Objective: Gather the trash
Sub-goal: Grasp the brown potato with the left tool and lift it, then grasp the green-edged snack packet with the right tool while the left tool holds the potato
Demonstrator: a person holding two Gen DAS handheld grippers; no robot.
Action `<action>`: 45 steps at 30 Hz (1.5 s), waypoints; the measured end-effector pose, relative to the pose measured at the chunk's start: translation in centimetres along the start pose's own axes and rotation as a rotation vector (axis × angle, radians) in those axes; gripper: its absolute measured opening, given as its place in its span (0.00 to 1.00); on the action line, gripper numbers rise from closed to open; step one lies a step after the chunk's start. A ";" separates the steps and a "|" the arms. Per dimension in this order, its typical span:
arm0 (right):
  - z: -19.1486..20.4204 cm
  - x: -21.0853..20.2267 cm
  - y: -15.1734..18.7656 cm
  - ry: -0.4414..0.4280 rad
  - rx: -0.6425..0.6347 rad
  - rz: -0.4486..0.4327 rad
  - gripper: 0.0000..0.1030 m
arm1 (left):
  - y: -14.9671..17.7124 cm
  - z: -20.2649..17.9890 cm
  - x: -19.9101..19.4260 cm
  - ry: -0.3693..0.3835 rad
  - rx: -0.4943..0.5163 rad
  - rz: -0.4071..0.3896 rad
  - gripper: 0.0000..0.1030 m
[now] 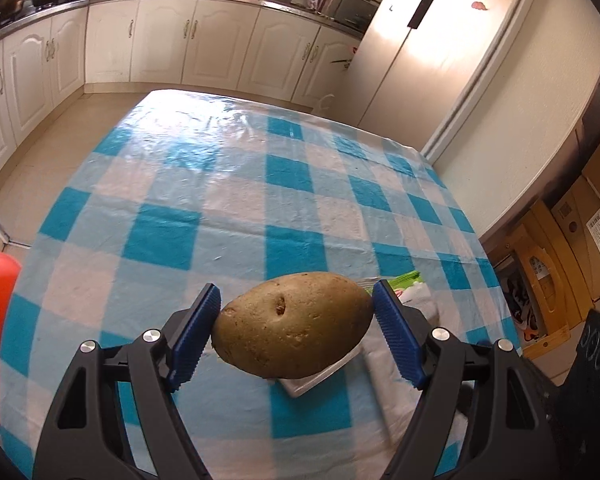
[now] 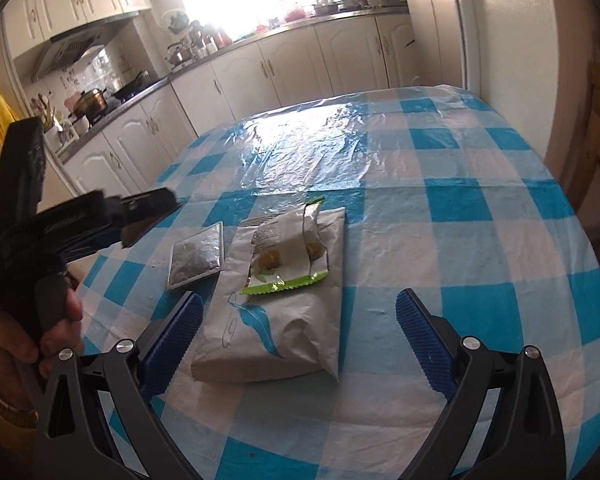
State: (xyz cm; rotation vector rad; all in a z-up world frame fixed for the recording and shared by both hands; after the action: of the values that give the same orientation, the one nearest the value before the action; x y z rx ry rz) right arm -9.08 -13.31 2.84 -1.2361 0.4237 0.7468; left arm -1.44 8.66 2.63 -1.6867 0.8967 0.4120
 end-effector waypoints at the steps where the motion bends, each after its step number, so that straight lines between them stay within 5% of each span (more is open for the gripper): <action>1: 0.2 0.3 -0.2 0.004 -0.009 0.008 0.93 | 0.2 0.4 -0.3 -0.006 -0.001 -0.002 0.76; 7: 0.9 3.0 -1.6 0.040 -0.042 0.055 0.89 | 1.9 2.5 -1.5 -0.044 -0.005 0.002 0.76; 10: 1.2 3.7 -2.3 0.056 -0.063 0.065 0.69 | 2.5 3.2 -1.8 -0.048 -0.006 0.010 0.76; 22: 0.6 5.5 -3.0 0.076 -0.053 0.115 0.68 | 3.7 6.1 -3.4 -0.066 -0.034 0.006 0.76; 36: 0.3 4.9 -3.2 0.077 -0.075 0.095 0.41 | 5.0 7.7 -4.3 -0.071 -0.052 0.015 0.76; 45: 0.3 3.5 -3.8 0.050 -0.049 0.066 0.39 | 4.9 8.2 -4.9 -0.071 -0.063 0.002 0.76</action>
State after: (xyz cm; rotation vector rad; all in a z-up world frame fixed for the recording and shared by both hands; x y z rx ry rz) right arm -3.95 -12.59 3.23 -1.2931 0.4916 0.7881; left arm -6.83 17.58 0.06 -1.7183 0.8410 0.5034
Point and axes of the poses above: each gripper's, at about its wrist camera, not at the fingertips, and x roughly the way its jaws point, z to its left, y to its underside, the point moved 3 cm from there along x, roughly the way its jaws point, and after that the axes turned 3 degrees about -z, right-handed, at the moved point
